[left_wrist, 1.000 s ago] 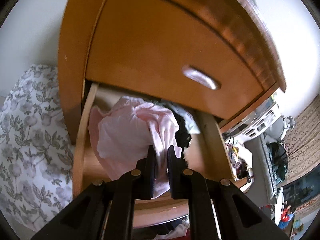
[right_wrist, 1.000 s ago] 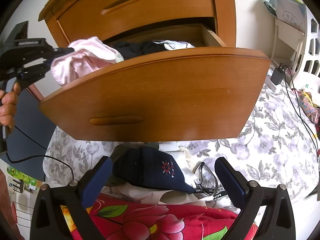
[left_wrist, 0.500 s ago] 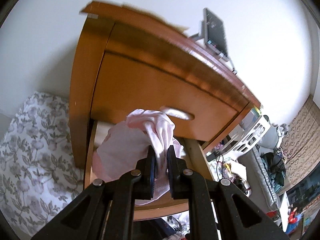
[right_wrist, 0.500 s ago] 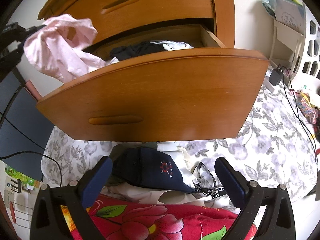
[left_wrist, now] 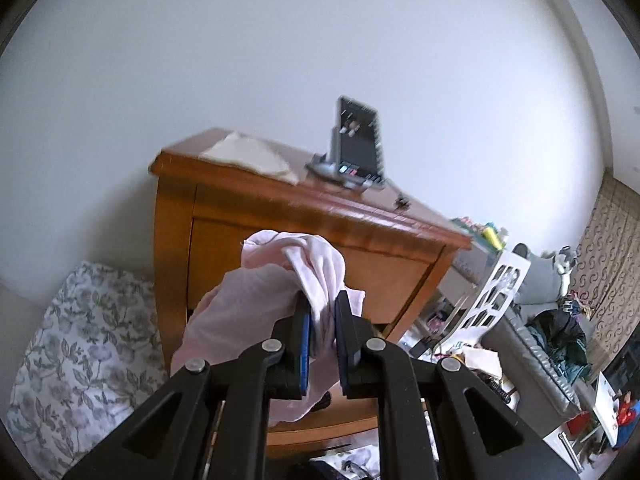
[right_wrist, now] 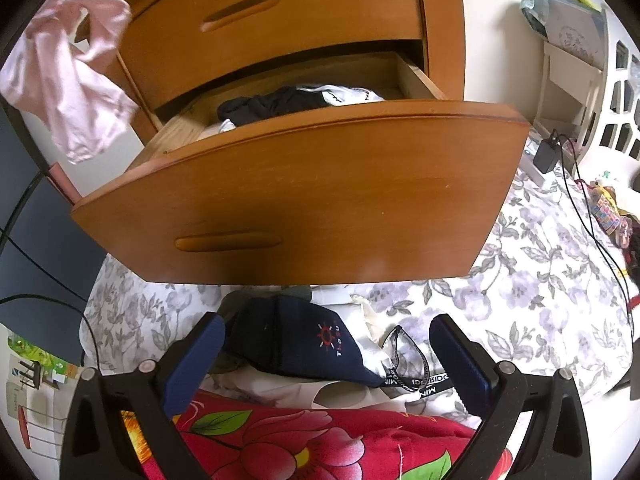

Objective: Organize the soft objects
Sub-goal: 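Lift the pink shirt up out of the drawer with the left tool, then carry the pink shirt down toward the bed with the left tool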

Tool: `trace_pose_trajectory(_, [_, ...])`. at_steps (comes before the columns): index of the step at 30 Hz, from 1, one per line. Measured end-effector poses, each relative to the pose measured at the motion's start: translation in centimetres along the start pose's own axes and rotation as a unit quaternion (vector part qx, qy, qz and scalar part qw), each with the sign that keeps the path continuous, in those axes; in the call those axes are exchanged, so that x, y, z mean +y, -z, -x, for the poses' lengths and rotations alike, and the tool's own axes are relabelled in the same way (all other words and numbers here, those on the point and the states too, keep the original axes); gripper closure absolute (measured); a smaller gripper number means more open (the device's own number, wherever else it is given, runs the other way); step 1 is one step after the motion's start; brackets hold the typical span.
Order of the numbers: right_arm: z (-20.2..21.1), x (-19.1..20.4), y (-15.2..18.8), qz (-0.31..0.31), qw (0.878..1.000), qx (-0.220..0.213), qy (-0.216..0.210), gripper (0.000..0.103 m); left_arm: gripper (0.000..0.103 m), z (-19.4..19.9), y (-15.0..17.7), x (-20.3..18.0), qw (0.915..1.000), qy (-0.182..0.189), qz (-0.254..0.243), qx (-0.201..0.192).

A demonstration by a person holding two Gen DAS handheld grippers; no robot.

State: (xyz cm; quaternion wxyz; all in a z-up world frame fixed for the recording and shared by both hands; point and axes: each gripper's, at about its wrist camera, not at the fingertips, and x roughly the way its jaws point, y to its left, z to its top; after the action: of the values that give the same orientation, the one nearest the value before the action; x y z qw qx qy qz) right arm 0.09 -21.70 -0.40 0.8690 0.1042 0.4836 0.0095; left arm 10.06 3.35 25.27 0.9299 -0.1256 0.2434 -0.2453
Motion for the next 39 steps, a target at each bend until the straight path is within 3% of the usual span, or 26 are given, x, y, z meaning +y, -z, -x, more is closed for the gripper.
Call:
trace_pose_trajectory(12, [0.2,0.0,0.0,0.0,1.0,-0.004,0.009,0.0,0.092,6.6,0.2,-3.9,0.9975,0.036,-0.042,-0.045])
trace_pose_trajectory(22, [0.5,0.0,0.1,-0.004,1.0,-0.01,0.019,0.0,0.092,10.4,1.5,-5.6,0.9954,0.056,-0.059,-0.051])
trace_pose_trajectory(29, [0.6,0.0,0.2,-0.004,1.0,-0.014,0.025,0.0,0.092,11.5,3.0,-5.9,0.9957,0.06,-0.06,-0.038])
trace_pose_trajectory(39, [0.8,0.0,0.3,-0.004,0.999,-0.015,0.032,0.0,0.091,9.6,6.3,-5.4,0.9963,0.065,-0.048,0.027])
